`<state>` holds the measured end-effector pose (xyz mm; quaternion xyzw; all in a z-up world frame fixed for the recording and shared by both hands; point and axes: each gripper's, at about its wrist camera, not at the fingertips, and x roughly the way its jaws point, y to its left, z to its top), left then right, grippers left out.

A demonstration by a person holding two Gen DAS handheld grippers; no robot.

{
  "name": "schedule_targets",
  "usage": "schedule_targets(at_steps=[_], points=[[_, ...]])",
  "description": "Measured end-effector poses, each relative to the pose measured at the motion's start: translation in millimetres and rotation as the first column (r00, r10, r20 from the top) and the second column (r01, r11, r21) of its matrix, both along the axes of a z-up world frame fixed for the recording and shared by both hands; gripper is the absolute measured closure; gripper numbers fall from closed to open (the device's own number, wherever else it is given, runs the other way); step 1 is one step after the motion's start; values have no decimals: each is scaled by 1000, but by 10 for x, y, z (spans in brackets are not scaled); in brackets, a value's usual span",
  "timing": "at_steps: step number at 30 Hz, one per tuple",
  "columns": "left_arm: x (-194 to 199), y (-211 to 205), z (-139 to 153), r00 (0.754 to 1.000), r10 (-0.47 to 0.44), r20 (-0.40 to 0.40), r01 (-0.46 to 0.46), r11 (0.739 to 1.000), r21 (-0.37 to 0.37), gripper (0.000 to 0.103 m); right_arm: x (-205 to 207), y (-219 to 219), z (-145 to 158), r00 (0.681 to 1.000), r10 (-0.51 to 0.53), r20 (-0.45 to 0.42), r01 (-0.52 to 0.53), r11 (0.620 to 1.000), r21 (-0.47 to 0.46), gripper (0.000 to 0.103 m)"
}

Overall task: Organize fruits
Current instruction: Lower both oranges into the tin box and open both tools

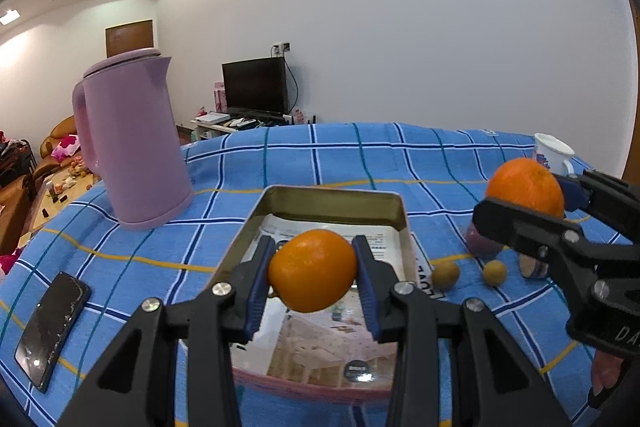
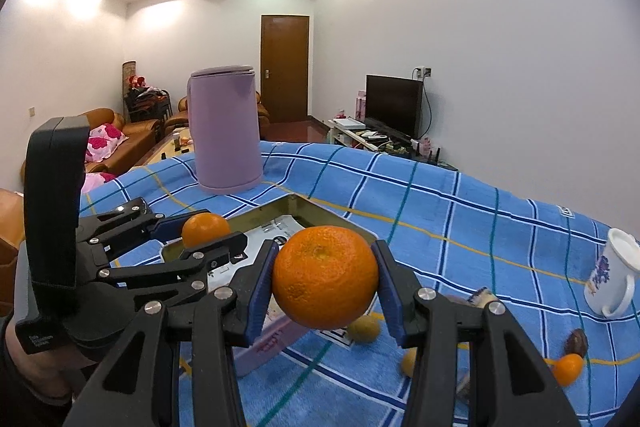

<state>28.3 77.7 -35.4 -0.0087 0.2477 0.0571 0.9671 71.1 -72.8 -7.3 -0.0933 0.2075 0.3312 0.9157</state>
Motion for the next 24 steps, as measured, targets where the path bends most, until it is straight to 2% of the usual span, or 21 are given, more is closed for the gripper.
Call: schedule_targets(at_steps=[14, 24], points=[[191, 194, -58, 998, -3, -66, 2, 1000, -23, 62, 127, 277, -74, 999, 27, -25, -28, 999, -22, 54], [343, 304, -137, 993, 10, -121, -10, 1000, -3, 62, 269, 482, -214, 996, 44, -72, -47, 998, -38, 54]])
